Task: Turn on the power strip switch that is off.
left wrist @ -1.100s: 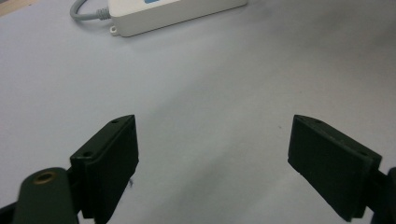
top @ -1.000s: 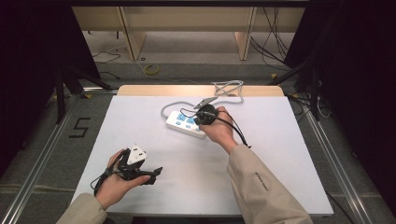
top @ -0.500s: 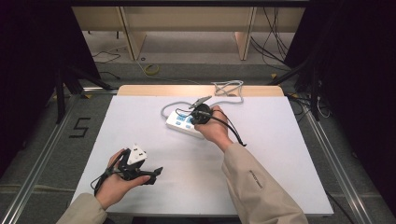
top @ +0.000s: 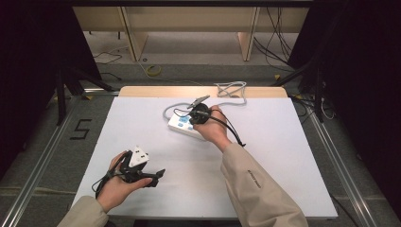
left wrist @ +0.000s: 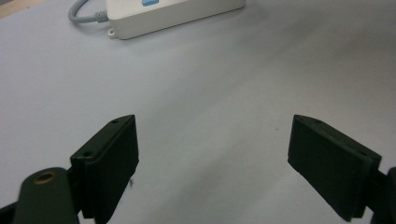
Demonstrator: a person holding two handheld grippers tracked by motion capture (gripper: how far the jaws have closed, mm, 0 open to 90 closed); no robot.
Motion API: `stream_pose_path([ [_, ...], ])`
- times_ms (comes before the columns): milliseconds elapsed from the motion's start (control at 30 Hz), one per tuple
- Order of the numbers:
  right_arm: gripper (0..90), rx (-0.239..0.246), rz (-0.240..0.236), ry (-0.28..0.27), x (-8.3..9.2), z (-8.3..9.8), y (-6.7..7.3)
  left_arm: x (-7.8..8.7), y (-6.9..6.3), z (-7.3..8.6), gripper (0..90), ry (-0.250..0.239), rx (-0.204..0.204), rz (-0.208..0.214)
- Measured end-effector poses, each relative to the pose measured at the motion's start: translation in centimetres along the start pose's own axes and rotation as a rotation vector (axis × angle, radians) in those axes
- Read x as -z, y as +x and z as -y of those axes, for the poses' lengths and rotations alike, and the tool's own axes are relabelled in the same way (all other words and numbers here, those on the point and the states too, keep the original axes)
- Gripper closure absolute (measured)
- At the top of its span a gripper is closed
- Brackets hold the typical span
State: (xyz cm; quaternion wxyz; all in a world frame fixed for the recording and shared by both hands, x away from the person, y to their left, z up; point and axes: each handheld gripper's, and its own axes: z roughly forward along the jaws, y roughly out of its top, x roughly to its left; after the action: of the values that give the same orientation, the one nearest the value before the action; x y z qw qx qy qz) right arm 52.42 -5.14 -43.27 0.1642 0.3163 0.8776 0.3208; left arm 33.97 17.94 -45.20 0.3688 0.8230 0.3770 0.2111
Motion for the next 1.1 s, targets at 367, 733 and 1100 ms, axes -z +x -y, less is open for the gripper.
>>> stream_pose_path([
  [367, 90.0, -0.017, -0.005, -0.007, -0.7, -0.2, 0.2, 0.0, -0.1, 0.0, 16.0, -0.004, 0.002, 0.004],
  [733, 90.0, -0.015, -0.008, -0.005, -1.0, -1.1, 0.7, 0.1, -0.1, -0.1, 16.0, -0.005, -0.006, 0.011],
  [1100, 90.0, -0.022, -0.011, 0.005, -1.5, -1.8, 0.7, 0.0, -0.2, -0.1, 16.0, -0.007, -0.009, 0.011],
])
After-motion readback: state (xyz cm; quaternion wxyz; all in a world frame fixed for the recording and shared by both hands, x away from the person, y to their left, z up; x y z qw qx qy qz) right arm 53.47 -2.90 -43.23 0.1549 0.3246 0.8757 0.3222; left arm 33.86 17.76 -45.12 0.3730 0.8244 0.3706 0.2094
